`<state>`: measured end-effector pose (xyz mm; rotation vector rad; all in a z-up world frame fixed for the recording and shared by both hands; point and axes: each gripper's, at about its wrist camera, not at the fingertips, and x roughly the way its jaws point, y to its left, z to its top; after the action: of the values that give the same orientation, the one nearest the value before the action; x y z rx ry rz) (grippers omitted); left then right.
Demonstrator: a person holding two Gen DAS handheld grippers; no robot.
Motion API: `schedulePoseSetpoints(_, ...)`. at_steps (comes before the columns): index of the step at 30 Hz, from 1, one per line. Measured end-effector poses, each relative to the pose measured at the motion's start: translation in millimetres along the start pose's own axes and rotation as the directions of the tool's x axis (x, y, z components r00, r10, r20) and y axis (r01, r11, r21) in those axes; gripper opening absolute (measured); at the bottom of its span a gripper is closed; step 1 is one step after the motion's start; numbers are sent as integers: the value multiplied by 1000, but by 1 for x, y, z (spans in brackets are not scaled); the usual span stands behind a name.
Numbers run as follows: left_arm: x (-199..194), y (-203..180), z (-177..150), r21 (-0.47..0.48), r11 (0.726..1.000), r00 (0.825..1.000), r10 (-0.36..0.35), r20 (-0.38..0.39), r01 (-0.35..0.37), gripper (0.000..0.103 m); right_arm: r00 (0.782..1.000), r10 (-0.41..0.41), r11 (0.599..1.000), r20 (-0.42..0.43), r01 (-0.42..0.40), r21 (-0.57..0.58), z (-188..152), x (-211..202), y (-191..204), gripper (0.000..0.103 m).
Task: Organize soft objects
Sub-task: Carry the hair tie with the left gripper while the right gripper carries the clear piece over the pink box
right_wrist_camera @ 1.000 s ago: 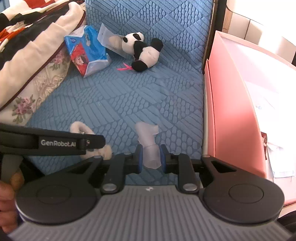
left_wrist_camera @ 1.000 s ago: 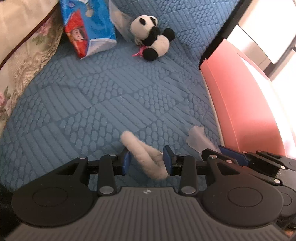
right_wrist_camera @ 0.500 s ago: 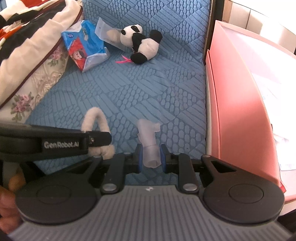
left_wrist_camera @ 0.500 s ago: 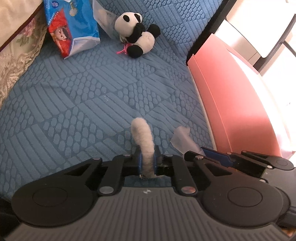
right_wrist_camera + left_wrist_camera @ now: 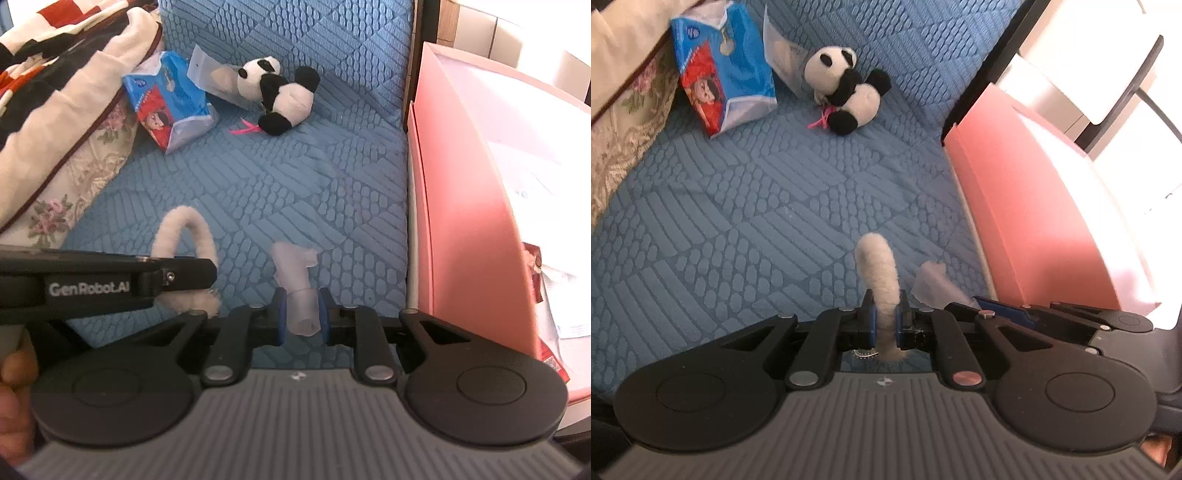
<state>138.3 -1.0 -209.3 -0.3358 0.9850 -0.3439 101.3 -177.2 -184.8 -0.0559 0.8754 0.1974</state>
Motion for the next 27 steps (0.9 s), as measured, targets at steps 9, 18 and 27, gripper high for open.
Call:
schedulePoseSetpoints(9,-27,-9,1,7,1000,999,-2,47,1,11,999,16,998,31,-18,59,7,-20,-8,22)
schedulePoseSetpoints(18,-45,-24,7,13,1000,997,-5,82,4,11,997,32,995,69,-39,95,16,-50,-18,22)
schedulePoseSetpoints(27,-69,-47,13,-10,1000,993,-6,121,8,11,991,48,996,124,-57,73,31,-86,-25,22)
